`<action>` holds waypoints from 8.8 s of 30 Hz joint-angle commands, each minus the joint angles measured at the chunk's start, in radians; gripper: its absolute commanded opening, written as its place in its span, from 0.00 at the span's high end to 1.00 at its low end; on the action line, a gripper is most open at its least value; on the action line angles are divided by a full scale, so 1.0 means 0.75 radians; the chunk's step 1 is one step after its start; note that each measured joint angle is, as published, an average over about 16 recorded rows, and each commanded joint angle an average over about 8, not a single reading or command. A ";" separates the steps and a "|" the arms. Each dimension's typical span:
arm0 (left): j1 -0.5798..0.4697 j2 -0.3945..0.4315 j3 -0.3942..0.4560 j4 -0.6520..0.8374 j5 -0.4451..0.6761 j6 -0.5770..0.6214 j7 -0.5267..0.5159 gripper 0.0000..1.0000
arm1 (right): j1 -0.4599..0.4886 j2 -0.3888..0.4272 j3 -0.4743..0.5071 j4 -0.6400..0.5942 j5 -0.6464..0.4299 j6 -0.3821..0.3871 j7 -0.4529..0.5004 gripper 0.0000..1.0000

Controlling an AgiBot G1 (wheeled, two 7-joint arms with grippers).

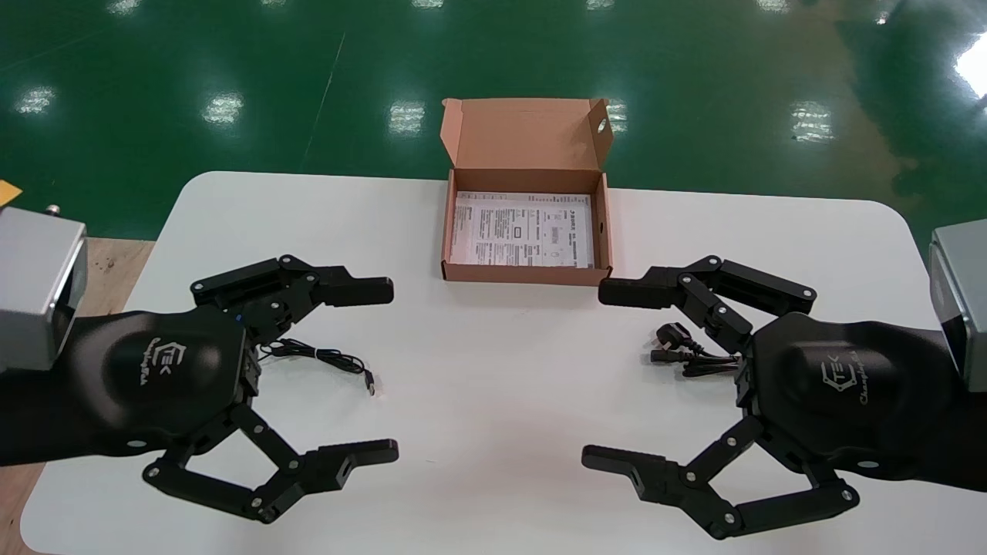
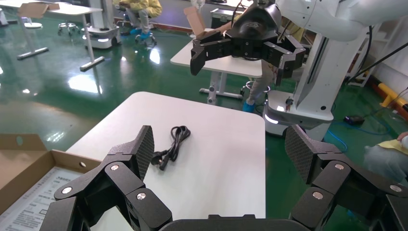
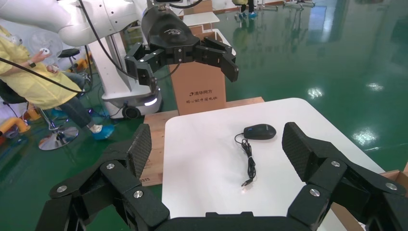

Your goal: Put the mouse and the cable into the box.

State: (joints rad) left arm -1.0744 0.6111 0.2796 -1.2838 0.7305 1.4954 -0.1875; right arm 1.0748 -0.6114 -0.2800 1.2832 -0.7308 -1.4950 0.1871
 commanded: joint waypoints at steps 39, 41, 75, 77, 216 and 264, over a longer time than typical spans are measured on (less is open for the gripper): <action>-0.416 0.127 0.355 0.076 0.555 0.116 -0.057 0.00 | 0.101 0.060 -0.051 -0.171 -0.340 -0.069 -0.351 0.00; -0.500 0.163 0.437 0.138 0.671 0.118 -0.043 0.00 | 0.150 0.061 -0.076 -0.247 -0.439 -0.087 -0.481 0.00; -0.939 0.610 0.787 1.560 1.256 -0.271 0.816 0.00 | 0.696 -0.331 -0.391 -1.479 -1.145 0.320 -1.451 0.00; -0.939 0.616 0.786 1.587 1.255 -0.291 0.838 0.00 | 0.707 -0.347 -0.391 -1.506 -1.146 0.323 -1.458 0.00; -1.422 0.885 0.530 1.605 0.911 -0.488 1.250 1.00 | 1.016 -0.832 -0.546 -1.533 -0.964 0.735 -1.206 0.00; -0.777 1.005 0.851 1.348 0.643 -0.952 0.663 0.00 | 1.467 -0.083 -0.648 -1.698 -1.131 0.334 -1.315 0.00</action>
State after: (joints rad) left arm -1.6563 1.3646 0.9116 -0.2708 1.2079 0.7821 0.3158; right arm 2.1703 -0.6751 -0.7638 0.0077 -1.5761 -1.2456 -0.8005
